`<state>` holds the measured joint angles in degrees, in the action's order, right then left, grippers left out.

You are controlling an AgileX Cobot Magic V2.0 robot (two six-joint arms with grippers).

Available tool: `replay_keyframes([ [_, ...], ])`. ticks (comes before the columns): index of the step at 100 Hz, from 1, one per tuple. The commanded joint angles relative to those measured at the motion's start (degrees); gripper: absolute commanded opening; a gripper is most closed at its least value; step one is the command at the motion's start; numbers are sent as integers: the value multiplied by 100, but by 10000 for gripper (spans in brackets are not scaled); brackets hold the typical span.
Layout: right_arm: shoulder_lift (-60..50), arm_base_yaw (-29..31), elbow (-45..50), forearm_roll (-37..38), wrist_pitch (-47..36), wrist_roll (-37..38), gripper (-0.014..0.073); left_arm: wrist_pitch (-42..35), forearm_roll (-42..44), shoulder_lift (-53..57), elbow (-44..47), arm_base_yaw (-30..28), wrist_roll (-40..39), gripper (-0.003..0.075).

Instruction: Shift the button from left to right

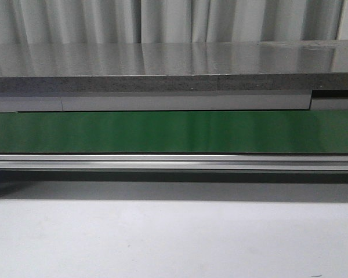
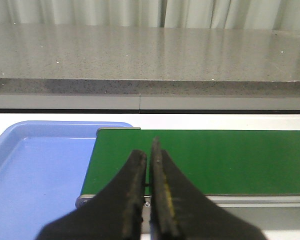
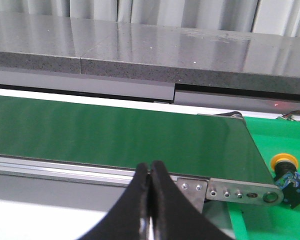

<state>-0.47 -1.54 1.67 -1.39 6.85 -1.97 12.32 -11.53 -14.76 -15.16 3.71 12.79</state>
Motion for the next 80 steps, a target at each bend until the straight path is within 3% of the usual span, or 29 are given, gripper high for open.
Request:
replay_keyframes([
  [1, -77, 13, 3, 51, -407, 14, -121, -421, 49, -34, -150, 55, -8, 5],
  [16, -77, 13, 3, 51, -407, 14, -121, -502, 573, 255, -31, 55, -174, 5],
  [36, -77, 13, 3, 51, -407, 14, -121, -637, 1825, 996, 531, 55, -1812, 5],
  [80, -72, 13, 3, 51, -407, 14, -121, -782, 1848, 1710, 1500, 55, -2007, 5],
])
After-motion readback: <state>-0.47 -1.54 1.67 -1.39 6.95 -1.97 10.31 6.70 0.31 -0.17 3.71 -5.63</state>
